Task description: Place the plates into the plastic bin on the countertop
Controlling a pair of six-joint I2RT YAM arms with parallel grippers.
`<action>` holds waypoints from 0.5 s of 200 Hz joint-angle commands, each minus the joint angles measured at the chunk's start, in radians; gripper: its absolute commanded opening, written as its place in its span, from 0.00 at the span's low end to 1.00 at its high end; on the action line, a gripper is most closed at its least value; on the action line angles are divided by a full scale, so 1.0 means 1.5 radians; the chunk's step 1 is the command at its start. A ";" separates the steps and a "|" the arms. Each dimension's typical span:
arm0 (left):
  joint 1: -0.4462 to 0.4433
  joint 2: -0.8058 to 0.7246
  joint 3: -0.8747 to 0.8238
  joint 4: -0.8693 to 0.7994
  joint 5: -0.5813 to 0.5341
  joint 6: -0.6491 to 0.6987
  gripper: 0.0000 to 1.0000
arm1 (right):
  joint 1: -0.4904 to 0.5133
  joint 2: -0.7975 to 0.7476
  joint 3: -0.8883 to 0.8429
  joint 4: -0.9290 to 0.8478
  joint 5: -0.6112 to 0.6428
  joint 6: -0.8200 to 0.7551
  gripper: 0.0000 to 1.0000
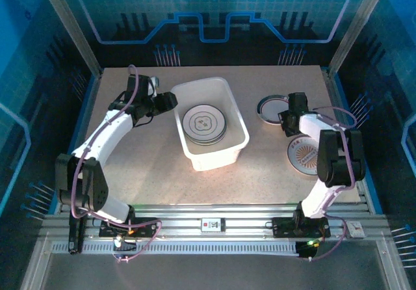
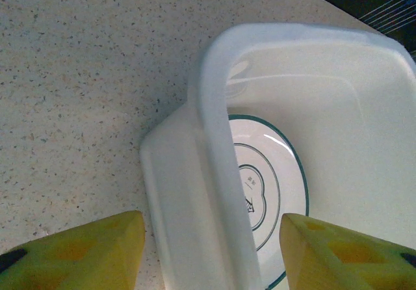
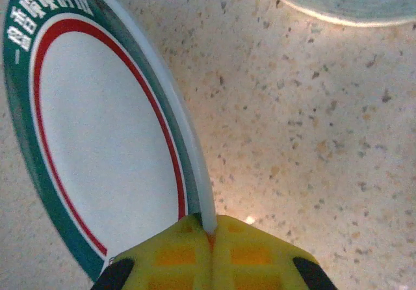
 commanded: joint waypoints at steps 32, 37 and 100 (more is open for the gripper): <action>-0.002 -0.038 -0.015 0.021 0.016 -0.003 0.58 | 0.016 -0.091 -0.065 0.047 -0.021 0.039 0.00; -0.002 -0.039 -0.016 0.021 0.016 -0.003 0.58 | 0.015 -0.100 -0.069 0.051 -0.022 0.041 0.00; -0.002 -0.061 -0.030 0.025 0.028 -0.005 0.58 | 0.016 -0.189 -0.117 0.074 -0.012 0.048 0.00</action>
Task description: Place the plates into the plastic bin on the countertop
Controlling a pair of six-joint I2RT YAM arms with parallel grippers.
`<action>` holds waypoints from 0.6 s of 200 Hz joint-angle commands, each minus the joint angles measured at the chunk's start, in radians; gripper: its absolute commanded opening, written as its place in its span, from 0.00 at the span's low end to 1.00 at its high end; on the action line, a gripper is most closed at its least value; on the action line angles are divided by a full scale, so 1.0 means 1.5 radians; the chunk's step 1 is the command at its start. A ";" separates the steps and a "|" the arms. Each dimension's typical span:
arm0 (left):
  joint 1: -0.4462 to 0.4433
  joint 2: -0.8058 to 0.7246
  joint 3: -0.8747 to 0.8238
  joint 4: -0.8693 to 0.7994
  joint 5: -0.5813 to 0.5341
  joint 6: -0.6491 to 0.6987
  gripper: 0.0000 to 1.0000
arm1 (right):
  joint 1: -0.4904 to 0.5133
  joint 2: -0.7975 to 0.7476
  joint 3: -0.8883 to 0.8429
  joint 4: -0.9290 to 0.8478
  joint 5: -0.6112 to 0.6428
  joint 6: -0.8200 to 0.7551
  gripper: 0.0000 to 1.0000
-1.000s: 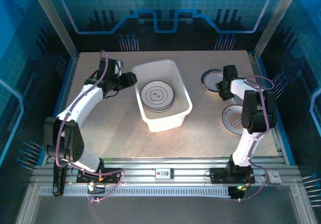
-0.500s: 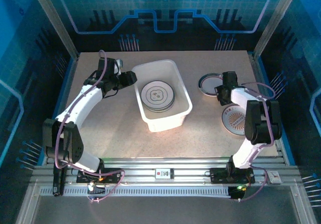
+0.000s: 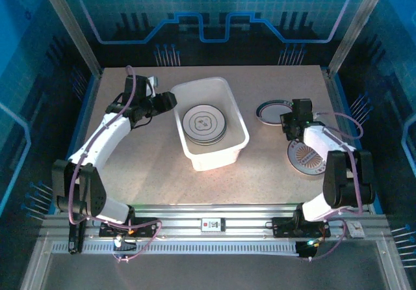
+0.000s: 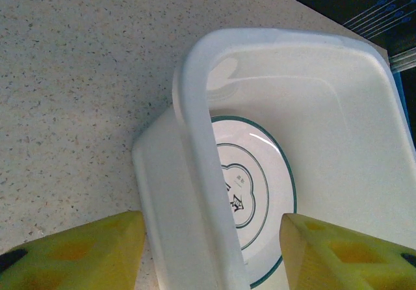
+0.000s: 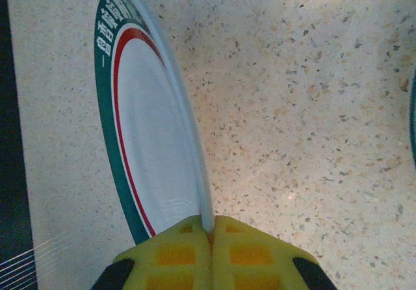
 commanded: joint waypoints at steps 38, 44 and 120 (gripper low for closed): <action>-0.002 -0.050 -0.027 0.017 0.023 -0.007 0.58 | 0.009 -0.086 -0.036 0.038 0.008 0.015 0.00; -0.002 -0.053 -0.030 0.018 0.024 -0.007 0.58 | 0.009 -0.095 -0.039 0.037 0.010 0.014 0.00; -0.002 -0.075 -0.053 0.029 0.040 -0.019 0.59 | 0.039 -0.250 -0.011 -0.035 0.098 -0.054 0.00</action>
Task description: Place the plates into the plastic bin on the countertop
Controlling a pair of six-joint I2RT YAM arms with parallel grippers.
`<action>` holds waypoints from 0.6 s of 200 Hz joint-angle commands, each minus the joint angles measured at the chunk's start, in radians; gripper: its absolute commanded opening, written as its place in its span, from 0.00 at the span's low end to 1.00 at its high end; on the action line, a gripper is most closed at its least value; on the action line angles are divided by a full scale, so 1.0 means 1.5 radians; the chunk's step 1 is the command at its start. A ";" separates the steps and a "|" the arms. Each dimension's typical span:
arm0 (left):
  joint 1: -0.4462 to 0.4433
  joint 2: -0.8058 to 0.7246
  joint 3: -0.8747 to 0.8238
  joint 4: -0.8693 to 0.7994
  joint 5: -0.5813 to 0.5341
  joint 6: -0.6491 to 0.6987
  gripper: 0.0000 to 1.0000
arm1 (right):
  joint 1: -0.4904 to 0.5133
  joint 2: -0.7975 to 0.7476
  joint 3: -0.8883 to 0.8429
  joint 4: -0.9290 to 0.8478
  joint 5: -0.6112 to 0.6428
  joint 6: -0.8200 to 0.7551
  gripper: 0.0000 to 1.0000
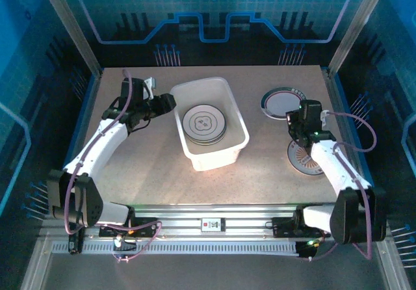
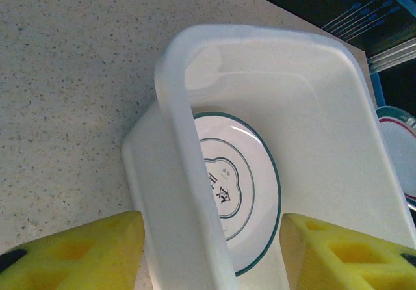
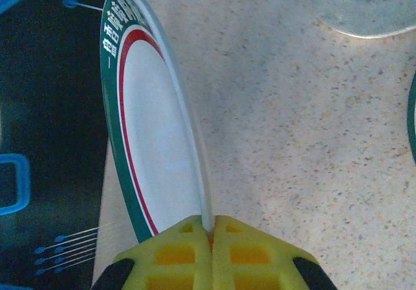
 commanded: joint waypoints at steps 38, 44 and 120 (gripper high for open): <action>-0.002 -0.028 -0.024 0.021 0.030 -0.022 0.59 | 0.078 -0.095 0.070 -0.032 0.105 -0.076 0.00; -0.002 -0.029 -0.026 0.021 0.032 -0.023 0.59 | 0.090 -0.100 0.075 -0.032 0.113 -0.082 0.00; -0.002 -0.047 -0.035 0.018 0.034 -0.012 0.59 | 0.225 -0.065 0.149 0.003 0.136 -0.117 0.00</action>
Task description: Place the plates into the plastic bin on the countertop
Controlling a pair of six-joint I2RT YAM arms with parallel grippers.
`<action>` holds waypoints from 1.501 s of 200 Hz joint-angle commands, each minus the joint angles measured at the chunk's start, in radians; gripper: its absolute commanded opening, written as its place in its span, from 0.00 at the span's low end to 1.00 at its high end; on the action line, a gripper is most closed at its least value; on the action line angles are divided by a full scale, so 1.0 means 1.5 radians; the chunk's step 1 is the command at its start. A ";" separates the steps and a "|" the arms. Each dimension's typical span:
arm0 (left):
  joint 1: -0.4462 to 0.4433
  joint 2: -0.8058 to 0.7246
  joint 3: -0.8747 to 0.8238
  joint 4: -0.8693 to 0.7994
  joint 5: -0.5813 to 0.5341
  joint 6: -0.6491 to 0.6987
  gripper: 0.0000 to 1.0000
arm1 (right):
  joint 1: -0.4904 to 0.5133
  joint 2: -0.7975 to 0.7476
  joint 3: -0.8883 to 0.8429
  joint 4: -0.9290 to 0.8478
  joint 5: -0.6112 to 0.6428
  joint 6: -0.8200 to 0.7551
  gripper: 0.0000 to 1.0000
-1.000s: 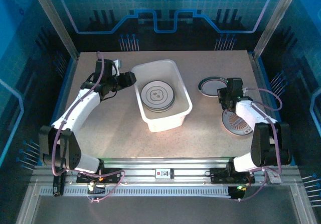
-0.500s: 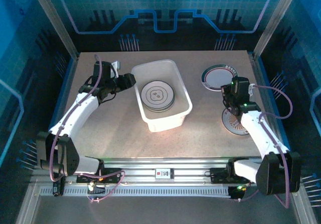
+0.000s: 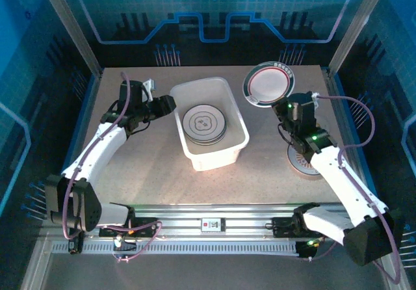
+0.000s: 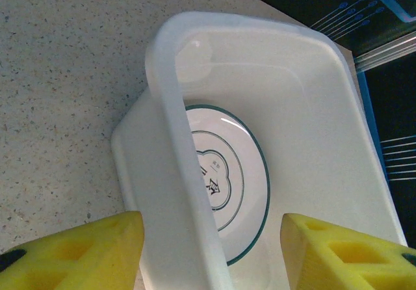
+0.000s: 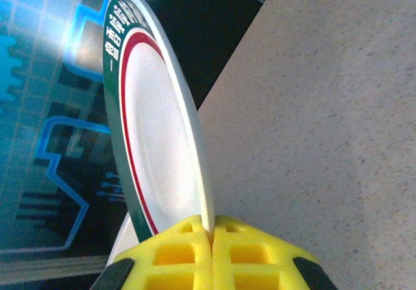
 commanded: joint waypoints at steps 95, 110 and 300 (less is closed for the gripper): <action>0.001 -0.026 -0.004 -0.015 0.015 0.018 0.59 | 0.184 0.154 0.085 0.086 0.010 -0.007 0.00; 0.001 -0.024 -0.003 -0.017 0.014 0.020 0.59 | 0.207 0.171 0.088 0.085 0.022 -0.006 0.00; 0.002 -0.002 -0.002 -0.030 0.016 0.027 0.59 | 0.285 0.344 0.189 -0.060 -0.005 0.144 0.00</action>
